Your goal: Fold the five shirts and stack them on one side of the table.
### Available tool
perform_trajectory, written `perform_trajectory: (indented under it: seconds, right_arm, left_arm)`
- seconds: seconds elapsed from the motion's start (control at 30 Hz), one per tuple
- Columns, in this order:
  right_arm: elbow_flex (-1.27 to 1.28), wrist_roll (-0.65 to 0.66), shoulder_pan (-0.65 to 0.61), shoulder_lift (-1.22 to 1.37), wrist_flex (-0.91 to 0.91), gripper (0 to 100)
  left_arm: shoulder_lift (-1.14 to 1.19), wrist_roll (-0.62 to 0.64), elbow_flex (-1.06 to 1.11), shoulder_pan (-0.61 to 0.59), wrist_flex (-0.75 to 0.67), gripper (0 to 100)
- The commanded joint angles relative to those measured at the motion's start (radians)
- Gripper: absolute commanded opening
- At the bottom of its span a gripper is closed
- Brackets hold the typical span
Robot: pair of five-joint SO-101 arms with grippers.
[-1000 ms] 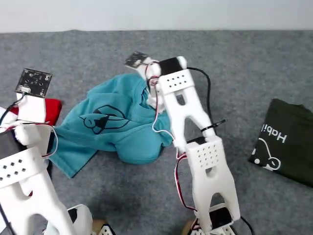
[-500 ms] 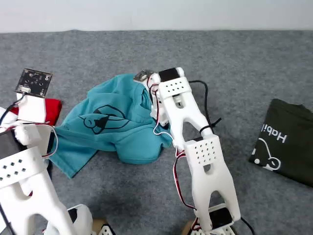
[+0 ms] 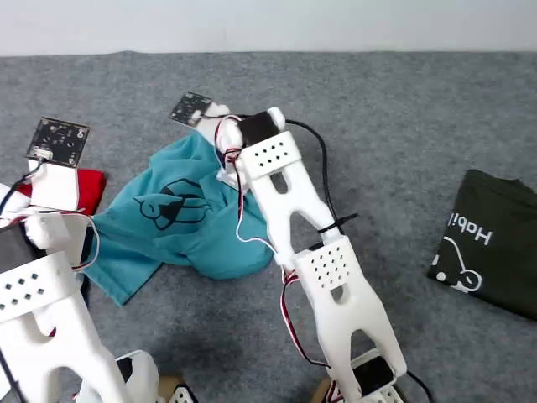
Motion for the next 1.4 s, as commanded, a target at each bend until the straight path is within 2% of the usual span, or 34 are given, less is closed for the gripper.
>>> perform_trajectory:
  seconds: [0.0, 0.2, 0.33, 0.47, 0.7, 0.93, 1.03, 1.1, 1.17, 1.23, 1.37]
  right_arm:
    - [-0.055, 0.015, -0.03, -0.018, -0.076, 5.3]
    - [-0.061, 0.029, -0.07, -0.018, -0.242, 5.3]
    - [-0.064, 0.055, -0.122, -0.028, -0.268, 5.3]
    - [-0.126, 0.054, -0.134, -0.059, -0.205, 5.3]
    - [-0.336, 0.057, -0.033, -0.154, 0.008, 5.3]
    - [-0.236, 0.075, 0.002, -0.354, 0.133, 5.3]
    - [-0.207, 0.118, 0.054, -0.398, 0.081, 5.3]
    - [-0.25, 0.086, 0.065, -0.44, 0.045, 5.3]
    - [-0.209, 0.075, 0.064, -0.443, 0.088, 5.3]
    - [-0.157, 0.132, 0.067, -0.435, 0.128, 5.4]
    - [-0.264, 0.103, 0.111, -0.47, 0.111, 5.4]
  left_arm:
    - [-0.012, -0.008, -0.002, 0.008, -0.02, 1]
    - [-0.012, -0.008, -0.002, 0.008, -0.02, 1]
    - [-0.012, -0.008, -0.002, 0.008, -0.02, 1]
    - [-0.012, -0.008, -0.002, 0.008, -0.02, 1]
    - [-0.021, -0.009, -0.015, 0.009, -0.031, 1]
    - [-0.014, -0.003, -0.165, 0.009, -0.04, 1]
    - [-0.011, -0.003, -0.163, 0.02, -0.055, 1]
    - [-0.012, -0.003, -0.162, 0.023, -0.055, 1]
    - [-0.012, -0.003, -0.16, 0.025, -0.055, 1]
    - [-0.012, -0.003, -0.16, 0.025, -0.061, 1]
    - [-0.014, -0.003, -0.165, 0.021, -0.061, 1]
